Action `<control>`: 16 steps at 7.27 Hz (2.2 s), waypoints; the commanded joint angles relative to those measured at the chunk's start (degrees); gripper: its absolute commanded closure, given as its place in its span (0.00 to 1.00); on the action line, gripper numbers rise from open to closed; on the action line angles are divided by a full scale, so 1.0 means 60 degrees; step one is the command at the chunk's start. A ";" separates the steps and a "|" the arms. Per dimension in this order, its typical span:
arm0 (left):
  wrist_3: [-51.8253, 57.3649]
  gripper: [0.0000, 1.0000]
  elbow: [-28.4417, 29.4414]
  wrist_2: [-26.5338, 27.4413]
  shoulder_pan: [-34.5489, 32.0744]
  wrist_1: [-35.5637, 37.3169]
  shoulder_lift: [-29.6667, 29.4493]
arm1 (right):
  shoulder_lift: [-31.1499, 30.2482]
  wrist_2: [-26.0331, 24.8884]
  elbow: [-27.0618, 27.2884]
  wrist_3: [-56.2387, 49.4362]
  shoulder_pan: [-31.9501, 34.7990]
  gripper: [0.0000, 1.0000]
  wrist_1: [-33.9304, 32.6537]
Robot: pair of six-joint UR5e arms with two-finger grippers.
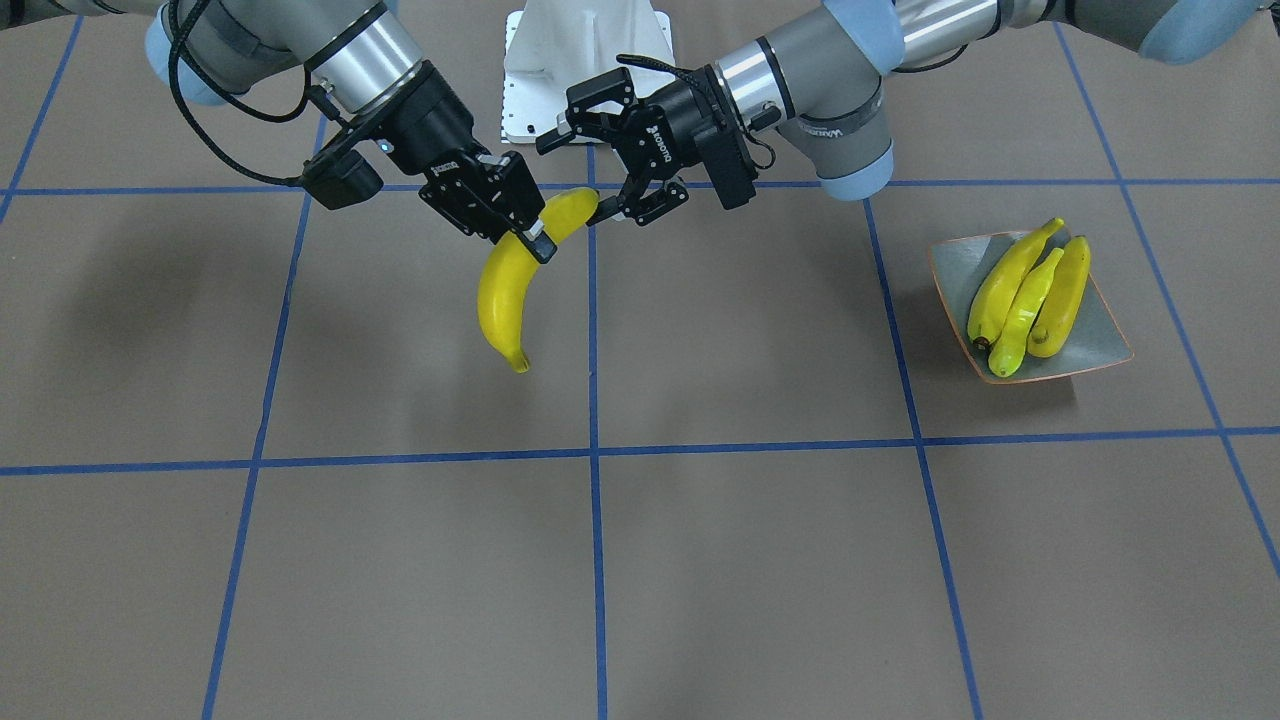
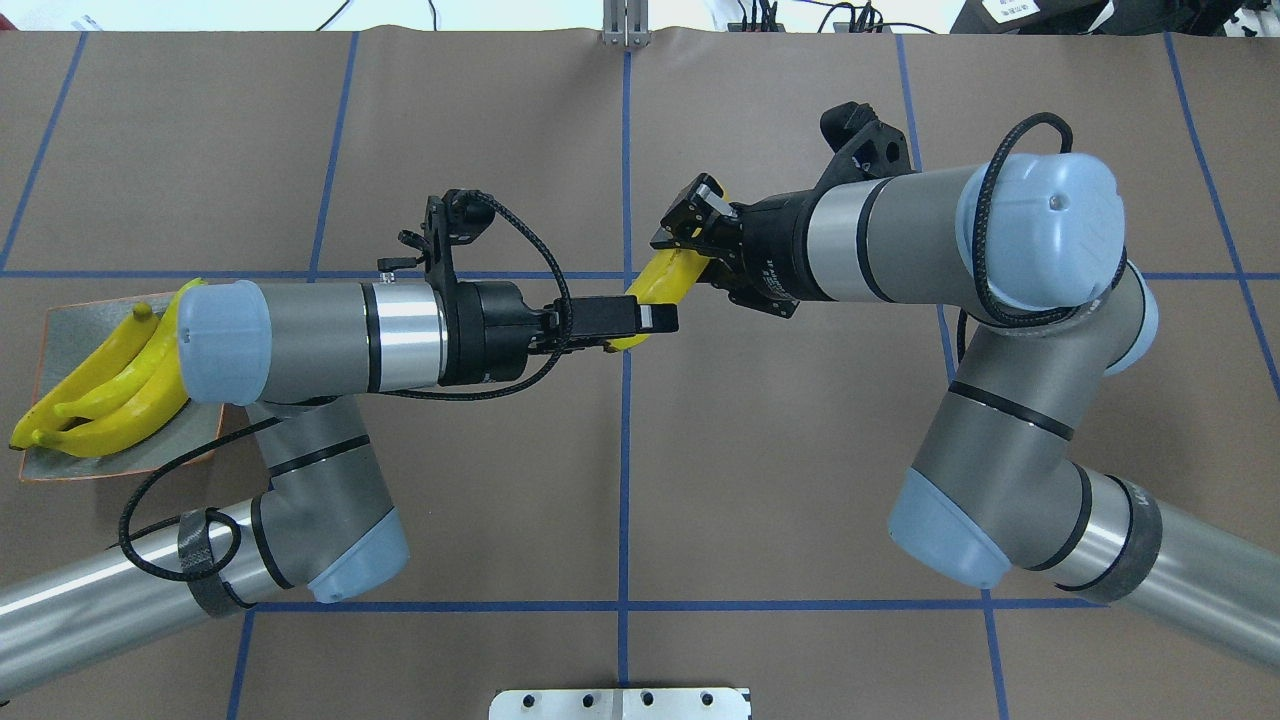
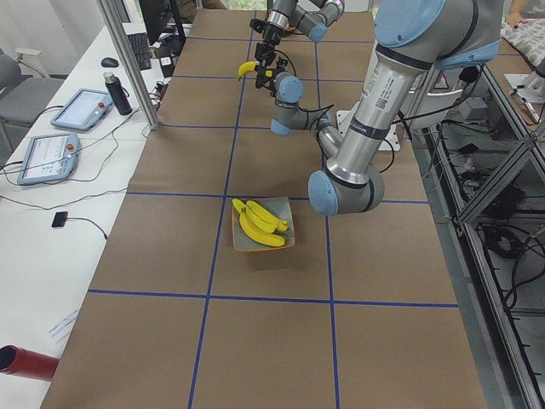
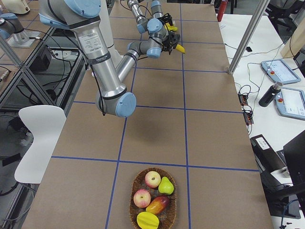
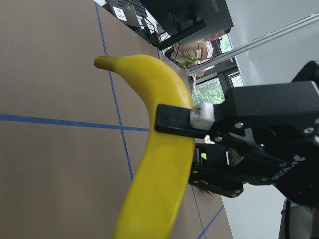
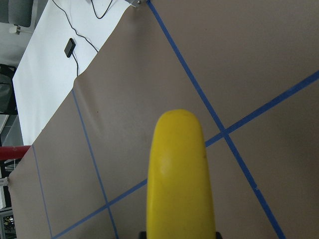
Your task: Transfer all bananas from basket to plate
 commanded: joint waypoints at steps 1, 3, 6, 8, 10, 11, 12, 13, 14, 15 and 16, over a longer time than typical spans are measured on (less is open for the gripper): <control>0.0005 0.15 -0.0011 0.0000 0.0002 -0.0009 -0.0017 | 0.0060 -0.0032 0.0055 0.0008 -0.0116 1.00 -0.0002; 0.0049 0.91 -0.0041 0.0000 0.0002 -0.0140 -0.0032 | 0.0060 -0.0076 0.0040 -0.0007 -0.0233 1.00 -0.0002; 0.0050 1.00 -0.0026 -0.0015 -0.0013 -0.0009 0.0070 | 0.0104 -0.0544 0.0143 -0.0356 -0.0233 0.00 0.0013; 0.0064 1.00 -0.0041 -0.0058 -0.0057 -0.0052 0.0085 | -0.0143 -0.0327 0.0493 -0.1423 0.0261 0.00 -0.0002; 0.0587 1.00 -0.0622 -0.0044 -0.0420 -0.0053 0.1365 | -0.1194 0.0841 0.0436 -0.2300 0.1516 0.00 -0.0234; 0.2056 1.00 -0.0888 -0.0073 -0.0713 -0.0053 0.2462 | -0.1751 0.1339 0.0451 -0.3322 0.2119 0.00 -0.0816; 0.3869 1.00 -0.1267 -0.0102 -0.0803 -0.0024 0.3560 | -0.2365 0.1417 0.0393 -0.4579 0.2386 0.00 -0.1040; 0.4801 1.00 -0.1518 -0.0146 -0.1007 -0.0038 0.4441 | -0.3068 0.1519 0.0334 -0.5723 0.2795 0.00 -0.1071; 0.5898 1.00 -0.1680 -0.0422 -0.1372 -0.0038 0.5262 | -0.3568 0.1941 0.0044 -0.7112 0.3538 0.00 -0.1086; 0.7214 1.00 -0.1942 -0.0628 -0.1622 -0.0038 0.6286 | -0.3979 0.2221 -0.0380 -0.8359 0.4184 0.00 -0.1115; 0.8039 1.00 -0.2206 -0.0934 -0.1914 -0.0038 0.7209 | -0.4374 0.2339 -0.0674 -0.9807 0.4756 0.00 -0.1101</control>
